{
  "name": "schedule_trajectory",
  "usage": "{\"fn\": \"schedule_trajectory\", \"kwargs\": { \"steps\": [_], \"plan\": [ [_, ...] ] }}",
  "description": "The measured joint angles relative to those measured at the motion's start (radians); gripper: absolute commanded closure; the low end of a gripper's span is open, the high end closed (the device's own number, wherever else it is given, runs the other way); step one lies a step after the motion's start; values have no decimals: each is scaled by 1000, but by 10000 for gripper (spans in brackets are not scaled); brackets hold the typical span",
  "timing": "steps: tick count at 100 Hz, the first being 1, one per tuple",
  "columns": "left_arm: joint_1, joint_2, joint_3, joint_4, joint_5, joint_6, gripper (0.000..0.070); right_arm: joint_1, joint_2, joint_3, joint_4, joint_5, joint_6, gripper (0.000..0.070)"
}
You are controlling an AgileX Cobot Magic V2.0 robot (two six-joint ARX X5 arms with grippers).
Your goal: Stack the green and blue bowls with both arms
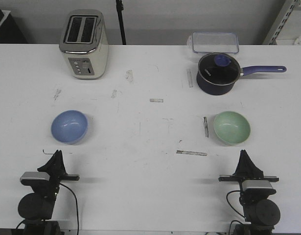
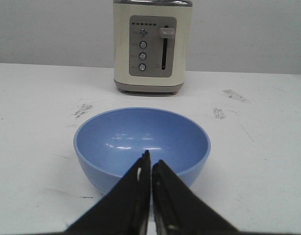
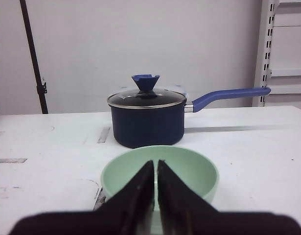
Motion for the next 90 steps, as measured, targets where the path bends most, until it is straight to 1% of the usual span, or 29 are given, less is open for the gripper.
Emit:
{"fn": "schedule_trajectory", "kwargs": {
  "steps": [37, 59, 70, 90],
  "plan": [
    [0, 0, 0, 0, 0, 0, 698, 0, 0, 0, 16, 0, 0, 694],
    [0, 0, 0, 0, 0, 0, 698, 0, 0, 44, -50, 0, 0, 693],
    [0, 0, 0, 0, 0, 0, 698, 0, 0, 101, -116, 0, 0, 693],
    [0, 0, 0, 0, 0, 0, 698, 0, 63, 215, -340, 0, 0, 694]
  ]
}}
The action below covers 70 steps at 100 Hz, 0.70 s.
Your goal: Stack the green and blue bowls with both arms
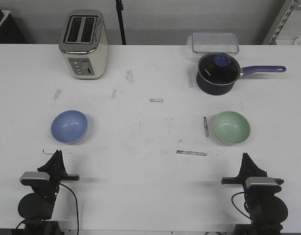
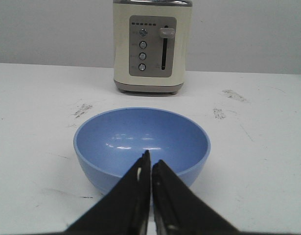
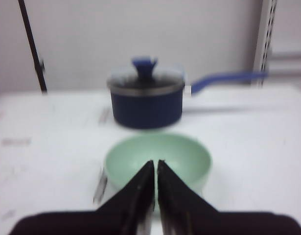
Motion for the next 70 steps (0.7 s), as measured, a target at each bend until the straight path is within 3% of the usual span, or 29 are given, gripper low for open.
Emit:
{"fn": "schedule_trajectory", "kwargs": {
  "steps": [21, 45, 70],
  "plan": [
    [0, 0, 0, 0, 0, 0, 698, 0, 161, 158, -101, 0, 0, 693],
    [0, 0, 0, 0, 0, 0, 698, 0, 456, 380, -336, 0, 0, 693],
    [0, 0, 0, 0, 0, 0, 698, 0, 768, 573, -415, 0, 0, 694]
  ]
}}
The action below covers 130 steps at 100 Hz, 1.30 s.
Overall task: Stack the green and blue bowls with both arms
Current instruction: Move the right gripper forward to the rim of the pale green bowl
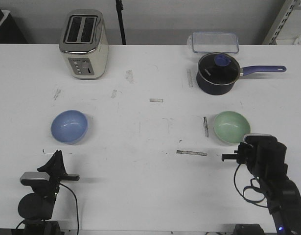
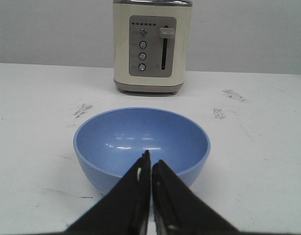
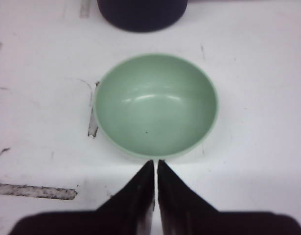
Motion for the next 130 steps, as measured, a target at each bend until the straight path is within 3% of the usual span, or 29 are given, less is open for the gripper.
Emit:
{"fn": "schedule_trajectory", "kwargs": {
  "steps": [28, 56, 79, 94, 130],
  "plan": [
    [0, 0, 0, 0, 0, 0, 698, 0, 287, 241, -125, -1, 3, 693],
    [0, 0, 0, 0, 0, 0, 698, -29, 588, 565, -396, 0, 42, 674],
    [0, 0, 0, 0, 0, 0, 698, -101, 727, 741, -441, 0, 47, 340],
    [0, 0, 0, 0, 0, 0, 698, -156, 736, 743, -431, 0, 50, 196],
    [0, 0, 0, 0, 0, 0, 698, -206, 736, 719, -394, -4, 52, 184]
  ]
}}
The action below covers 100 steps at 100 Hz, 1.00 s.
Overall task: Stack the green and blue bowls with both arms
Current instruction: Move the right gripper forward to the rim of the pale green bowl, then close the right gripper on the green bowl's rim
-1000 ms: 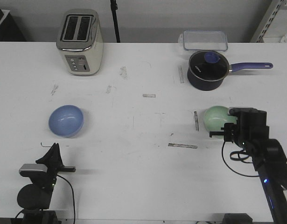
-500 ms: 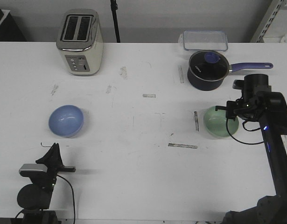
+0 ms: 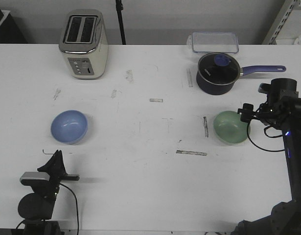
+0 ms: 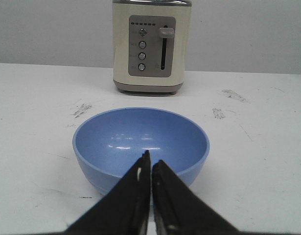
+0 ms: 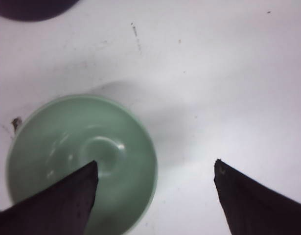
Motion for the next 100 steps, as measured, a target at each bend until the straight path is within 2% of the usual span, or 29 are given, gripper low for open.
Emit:
{"fn": "schedule_trajectory", "kwargs": {
  "steps": [72, 76, 87, 100],
  "plan": [
    [0, 0, 0, 0, 0, 0, 698, -19, 2, -199, 164, -50, -14, 189],
    [0, 0, 0, 0, 0, 0, 698, -19, 2, -219, 182, -54, -14, 209],
    [0, 0, 0, 0, 0, 0, 698, -19, 2, -258, 231, -71, -16, 317],
    [0, 0, 0, 0, 0, 0, 698, -19, 12, -269, 256, -74, -18, 401]
  ]
}}
